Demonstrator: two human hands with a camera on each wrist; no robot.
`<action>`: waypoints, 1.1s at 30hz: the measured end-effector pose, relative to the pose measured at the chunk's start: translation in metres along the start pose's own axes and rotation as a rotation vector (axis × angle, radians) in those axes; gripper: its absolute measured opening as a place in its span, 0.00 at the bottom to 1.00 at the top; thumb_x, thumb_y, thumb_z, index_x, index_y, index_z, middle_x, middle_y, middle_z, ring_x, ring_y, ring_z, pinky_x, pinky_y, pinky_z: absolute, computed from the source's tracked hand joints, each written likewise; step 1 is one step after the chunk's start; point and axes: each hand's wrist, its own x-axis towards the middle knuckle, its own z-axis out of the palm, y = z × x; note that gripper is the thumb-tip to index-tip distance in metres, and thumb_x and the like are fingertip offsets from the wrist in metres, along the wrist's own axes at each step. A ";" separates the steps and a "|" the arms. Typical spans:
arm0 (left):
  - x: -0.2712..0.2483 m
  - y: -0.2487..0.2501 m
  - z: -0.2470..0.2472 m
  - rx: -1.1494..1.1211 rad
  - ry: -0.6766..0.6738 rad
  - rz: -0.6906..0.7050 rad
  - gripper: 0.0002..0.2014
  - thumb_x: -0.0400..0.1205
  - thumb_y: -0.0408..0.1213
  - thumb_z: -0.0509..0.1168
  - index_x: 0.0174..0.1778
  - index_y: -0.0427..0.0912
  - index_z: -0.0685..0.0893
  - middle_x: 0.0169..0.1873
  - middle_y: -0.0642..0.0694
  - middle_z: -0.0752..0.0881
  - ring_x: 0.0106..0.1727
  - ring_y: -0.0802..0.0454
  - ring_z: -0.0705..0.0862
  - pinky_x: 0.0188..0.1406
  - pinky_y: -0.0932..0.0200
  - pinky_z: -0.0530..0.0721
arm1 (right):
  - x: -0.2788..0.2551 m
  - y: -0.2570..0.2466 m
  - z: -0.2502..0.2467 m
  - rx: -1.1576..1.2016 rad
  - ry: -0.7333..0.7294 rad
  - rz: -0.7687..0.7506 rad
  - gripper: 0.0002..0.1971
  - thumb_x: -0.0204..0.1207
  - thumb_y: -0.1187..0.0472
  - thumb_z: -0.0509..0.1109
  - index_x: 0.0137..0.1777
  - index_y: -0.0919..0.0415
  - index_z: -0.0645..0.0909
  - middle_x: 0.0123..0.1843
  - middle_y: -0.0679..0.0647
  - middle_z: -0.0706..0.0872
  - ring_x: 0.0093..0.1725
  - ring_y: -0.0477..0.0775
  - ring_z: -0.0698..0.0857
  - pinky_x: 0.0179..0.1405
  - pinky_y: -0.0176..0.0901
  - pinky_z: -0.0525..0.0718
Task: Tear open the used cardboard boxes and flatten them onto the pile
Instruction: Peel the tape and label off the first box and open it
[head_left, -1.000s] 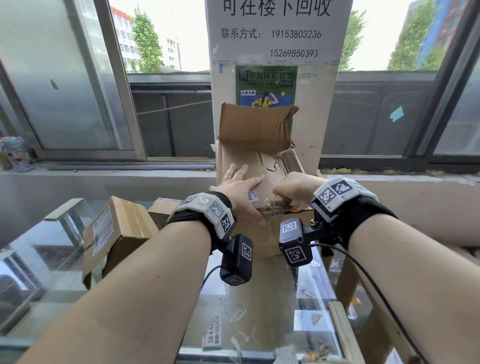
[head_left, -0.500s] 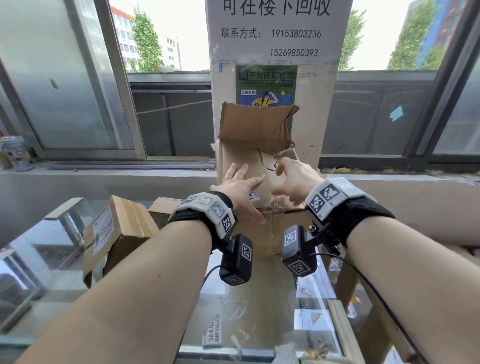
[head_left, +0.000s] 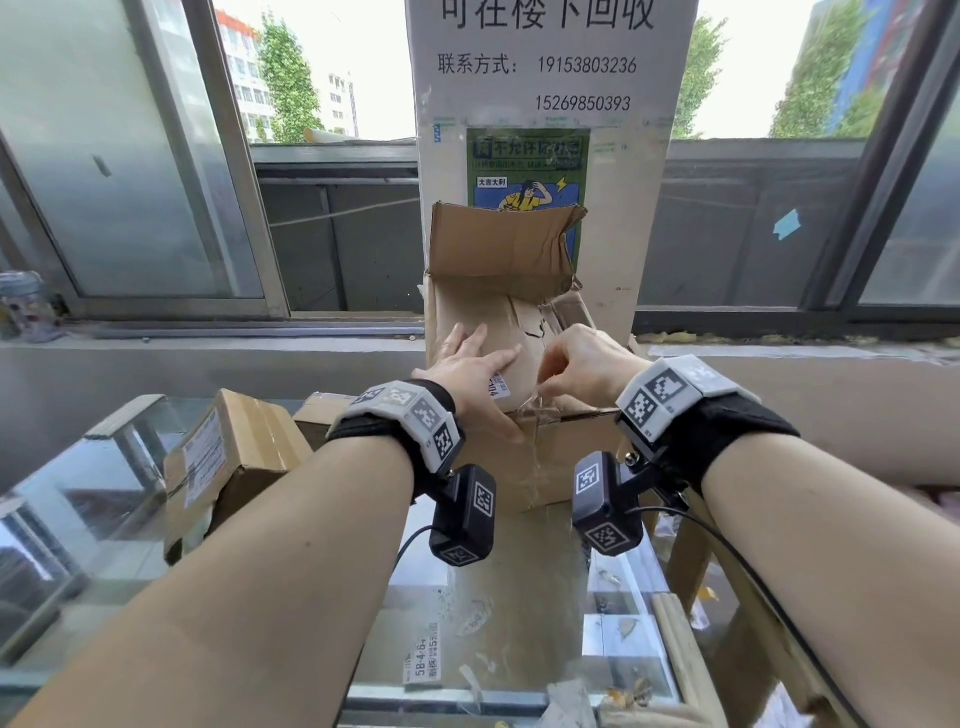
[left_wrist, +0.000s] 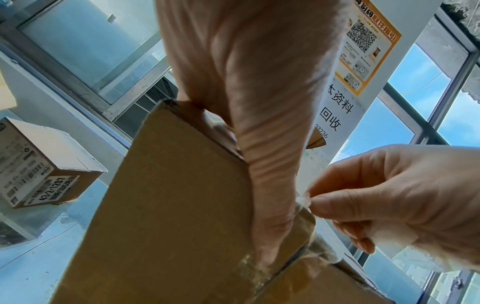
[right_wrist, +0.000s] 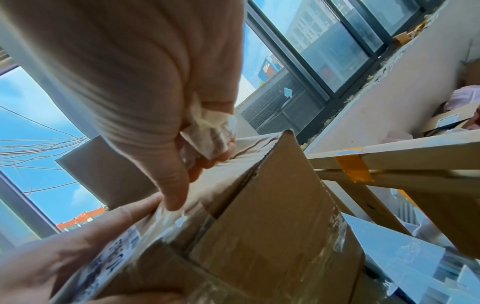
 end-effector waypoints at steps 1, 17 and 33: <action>0.000 0.000 0.000 0.001 0.001 -0.001 0.55 0.64 0.60 0.78 0.81 0.69 0.50 0.83 0.56 0.36 0.82 0.52 0.29 0.73 0.22 0.52 | 0.000 -0.001 0.001 0.003 -0.009 0.001 0.06 0.74 0.60 0.75 0.49 0.59 0.85 0.48 0.52 0.85 0.48 0.50 0.83 0.45 0.42 0.78; -0.004 -0.002 0.000 0.028 0.011 -0.022 0.60 0.58 0.60 0.81 0.80 0.70 0.49 0.83 0.56 0.37 0.82 0.51 0.30 0.73 0.26 0.55 | 0.002 -0.009 -0.004 0.041 -0.149 0.077 0.07 0.75 0.58 0.75 0.40 0.61 0.84 0.36 0.53 0.84 0.36 0.47 0.81 0.33 0.34 0.77; 0.002 -0.003 0.002 0.034 0.019 -0.019 0.58 0.60 0.60 0.80 0.81 0.69 0.48 0.83 0.56 0.37 0.82 0.51 0.31 0.74 0.25 0.55 | 0.005 0.001 -0.013 0.297 -0.260 0.142 0.08 0.72 0.60 0.77 0.35 0.60 0.81 0.36 0.54 0.85 0.42 0.52 0.82 0.54 0.51 0.81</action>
